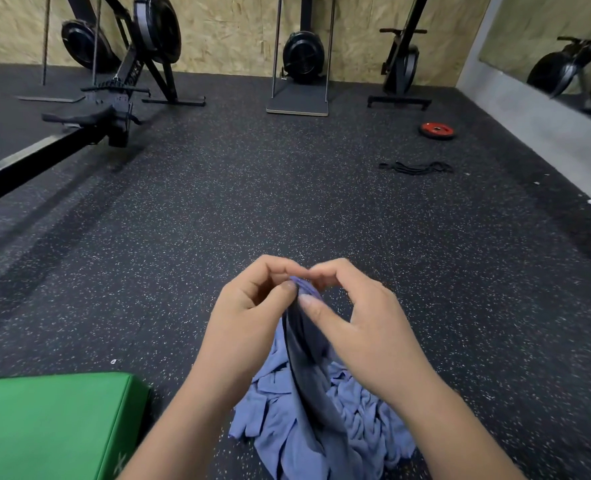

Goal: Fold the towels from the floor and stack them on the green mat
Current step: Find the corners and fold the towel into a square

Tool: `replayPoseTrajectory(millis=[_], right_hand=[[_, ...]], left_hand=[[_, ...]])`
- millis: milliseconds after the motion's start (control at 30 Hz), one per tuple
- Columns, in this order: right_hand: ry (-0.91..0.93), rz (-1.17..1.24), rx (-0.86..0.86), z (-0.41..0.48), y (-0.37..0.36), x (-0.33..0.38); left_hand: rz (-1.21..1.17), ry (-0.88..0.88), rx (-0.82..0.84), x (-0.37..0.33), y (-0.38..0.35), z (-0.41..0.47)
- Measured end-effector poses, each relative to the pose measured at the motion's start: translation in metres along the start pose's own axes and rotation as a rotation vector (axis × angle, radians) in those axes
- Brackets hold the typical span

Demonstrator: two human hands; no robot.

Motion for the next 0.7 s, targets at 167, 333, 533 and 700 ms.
replayPoseTrajectory(millis=[167, 333, 533, 700], right_hand=[[-0.022, 0.095, -0.043, 0.005, 0.009, -0.003], [-0.026, 0.065, -0.071, 0.009, 0.016, -0.006], [-0.037, 0.071, -0.076, 0.008, 0.020, -0.007], [-0.075, 0.144, -0.010, 0.008, 0.022, -0.005]], left_hand=[[0.016, -0.072, 0.003, 0.007, -0.001, -0.001], [0.144, -0.183, 0.038, 0.005, -0.012, -0.011], [0.055, -0.141, -0.007, 0.010, -0.020, -0.018], [-0.079, -0.068, -0.025, 0.017, -0.019, -0.016]])
Point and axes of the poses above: each hand's wrist, its own z-axis towards the middle knuckle, its own y-axis out of the back of the hand, x = y × z, the point moved 6 cm from there along z, towards the middle knuckle, and after that the axes turned 15 degrees about -x, right-handed, at the moved point
